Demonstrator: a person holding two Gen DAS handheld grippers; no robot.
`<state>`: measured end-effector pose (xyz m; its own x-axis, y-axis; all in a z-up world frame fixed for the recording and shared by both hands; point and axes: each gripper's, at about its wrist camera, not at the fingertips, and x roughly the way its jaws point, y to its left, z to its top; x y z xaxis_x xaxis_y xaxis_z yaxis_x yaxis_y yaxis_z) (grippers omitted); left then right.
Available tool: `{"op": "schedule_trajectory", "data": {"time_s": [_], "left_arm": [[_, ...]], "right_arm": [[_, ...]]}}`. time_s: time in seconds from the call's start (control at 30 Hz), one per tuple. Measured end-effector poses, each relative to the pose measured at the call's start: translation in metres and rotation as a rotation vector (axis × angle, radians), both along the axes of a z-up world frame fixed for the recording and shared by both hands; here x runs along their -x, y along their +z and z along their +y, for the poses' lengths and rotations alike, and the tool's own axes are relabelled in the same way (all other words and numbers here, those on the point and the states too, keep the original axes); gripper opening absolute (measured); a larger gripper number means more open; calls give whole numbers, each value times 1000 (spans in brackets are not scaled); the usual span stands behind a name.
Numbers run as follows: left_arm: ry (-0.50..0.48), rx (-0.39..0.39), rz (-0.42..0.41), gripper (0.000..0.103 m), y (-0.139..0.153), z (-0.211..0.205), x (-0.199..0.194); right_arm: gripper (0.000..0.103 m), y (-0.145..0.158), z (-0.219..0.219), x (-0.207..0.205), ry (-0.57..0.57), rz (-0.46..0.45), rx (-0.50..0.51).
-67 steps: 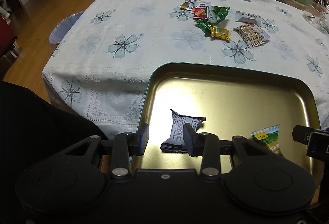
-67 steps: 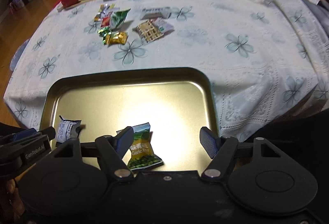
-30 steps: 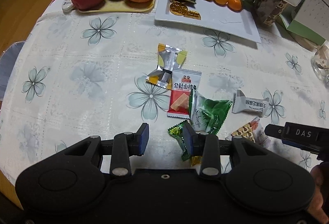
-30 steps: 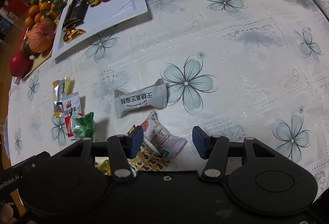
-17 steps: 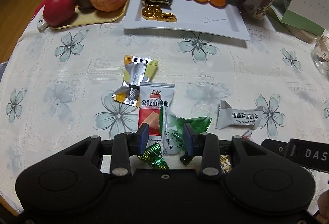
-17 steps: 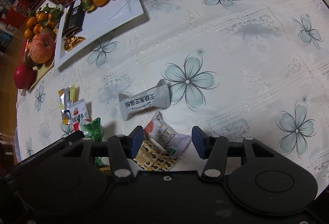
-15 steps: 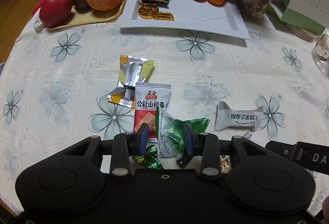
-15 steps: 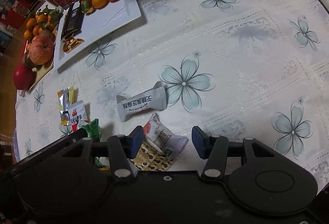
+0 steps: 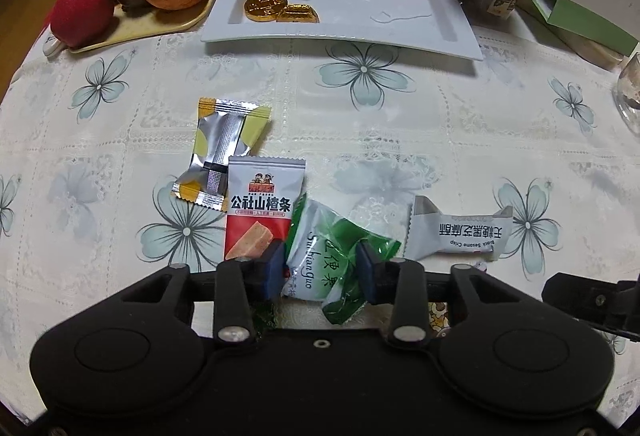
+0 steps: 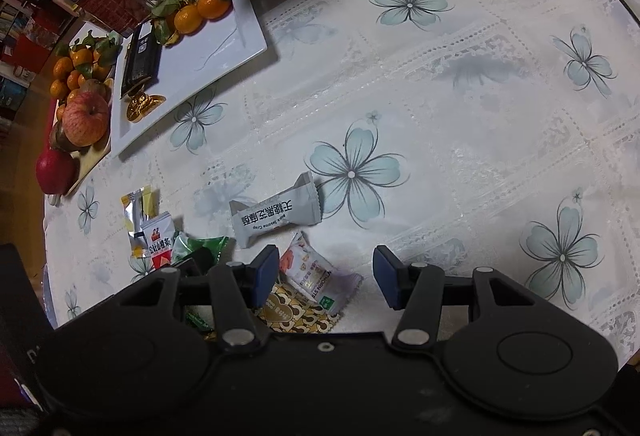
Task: Organize snacks
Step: 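Grasp the green-and-white Sabaguo packet with the left tool, then grasp the white Hawthorn strip packet with right tool while left tool holds green packet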
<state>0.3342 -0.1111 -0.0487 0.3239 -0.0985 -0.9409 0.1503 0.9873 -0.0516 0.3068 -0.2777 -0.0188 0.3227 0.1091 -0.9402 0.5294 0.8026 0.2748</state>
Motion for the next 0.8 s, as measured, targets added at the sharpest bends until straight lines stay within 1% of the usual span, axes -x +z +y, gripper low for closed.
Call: {"op": "schedule_trajectory", "data": {"time_s": [0.03,0.17,0.23,0.43,0.57,0.7,0.8], "left_arm": [[3,8,5,40,1,2,0],[35,83,55,40,6,15,-1],[46,98,63,40,11,21,1],[44,114,71,40,26,37,12],[37,90,84,40,29,48,19],[48,97,115,40,28,60,23],[54,96,123,40,28,66,25]], "right_arm": [[55,-1,0,0,-1,3,1],[55,-6,3,-1,5,16,9],[55,-9,6,-2,14,20,21],[52,-24,17,-7,47,60,51],[51,-35,29,-10,76,84,79],[50,-43,44,-12,116,96,92],[50,-44,55,-16,136,85,160]]}}
